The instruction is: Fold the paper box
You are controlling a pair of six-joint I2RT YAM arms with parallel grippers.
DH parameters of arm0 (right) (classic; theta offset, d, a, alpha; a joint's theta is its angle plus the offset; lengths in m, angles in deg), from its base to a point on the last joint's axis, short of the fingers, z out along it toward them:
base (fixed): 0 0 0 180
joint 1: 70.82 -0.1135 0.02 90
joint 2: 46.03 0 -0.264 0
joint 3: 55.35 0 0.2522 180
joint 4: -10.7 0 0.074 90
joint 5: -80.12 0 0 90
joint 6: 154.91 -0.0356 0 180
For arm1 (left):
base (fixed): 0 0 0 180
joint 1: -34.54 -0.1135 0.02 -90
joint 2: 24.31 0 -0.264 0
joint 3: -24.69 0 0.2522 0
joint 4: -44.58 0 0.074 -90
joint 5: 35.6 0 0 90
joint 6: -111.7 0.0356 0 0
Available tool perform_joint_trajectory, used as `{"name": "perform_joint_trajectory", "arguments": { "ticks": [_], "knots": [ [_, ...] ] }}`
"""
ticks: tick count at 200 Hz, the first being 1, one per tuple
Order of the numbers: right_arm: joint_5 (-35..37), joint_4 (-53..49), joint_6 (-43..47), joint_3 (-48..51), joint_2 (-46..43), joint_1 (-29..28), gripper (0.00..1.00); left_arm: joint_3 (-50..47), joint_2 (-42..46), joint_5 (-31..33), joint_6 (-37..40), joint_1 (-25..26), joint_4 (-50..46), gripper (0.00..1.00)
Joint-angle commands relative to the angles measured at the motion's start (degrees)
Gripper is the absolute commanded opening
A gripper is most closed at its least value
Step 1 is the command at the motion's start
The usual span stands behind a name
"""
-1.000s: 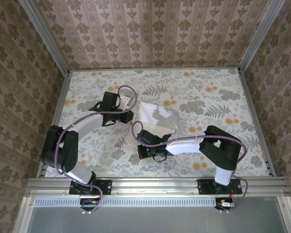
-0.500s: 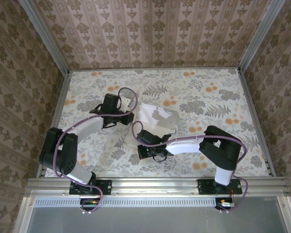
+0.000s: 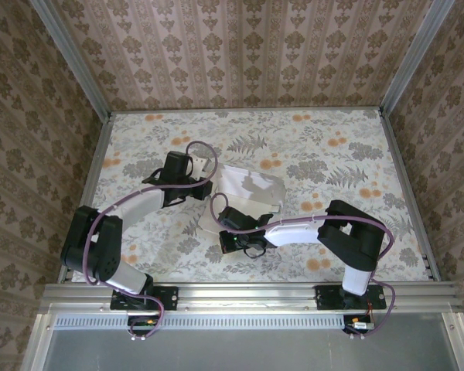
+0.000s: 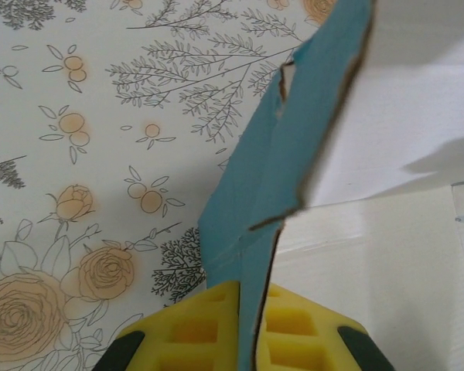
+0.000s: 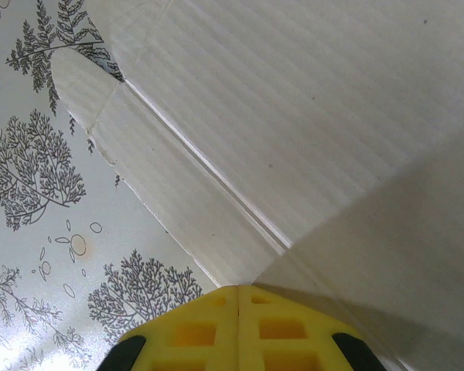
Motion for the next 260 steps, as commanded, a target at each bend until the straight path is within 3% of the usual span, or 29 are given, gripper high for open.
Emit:
{"name": "perform_joint_trajectory", "arguments": {
  "ticks": [1, 103, 183, 227, 260],
  "knots": [
    [1.85, -1.74, 0.02, 0.2, 0.76, -0.4, 0.0, -3.87, -3.28, 3.91, -2.19, 2.17, -12.86, 0.07],
    [1.11, 1.44, 1.72, 0.74, -2.81, 0.0, 0.0, -4.12, -3.52, 6.45, -2.86, 4.64, -12.14, 0.06],
    [-3.31, 2.04, 8.75, 1.62, -11.95, 3.51, 0.0, -6.28, -0.6, 7.76, -2.01, 5.87, -8.92, 0.06],
    [-4.37, -8.28, 15.2, -3.7, -18.13, 9.75, 0.0, -7.34, 1.01, 7.56, -1.32, 5.96, -8.03, 0.06],
    [-4.44, -21.36, 24.68, -12.55, -19.16, 15.62, 0.15, -7.66, 0.89, 7.14, -1.26, 6.03, -7.43, 0.06]
  ]
}}
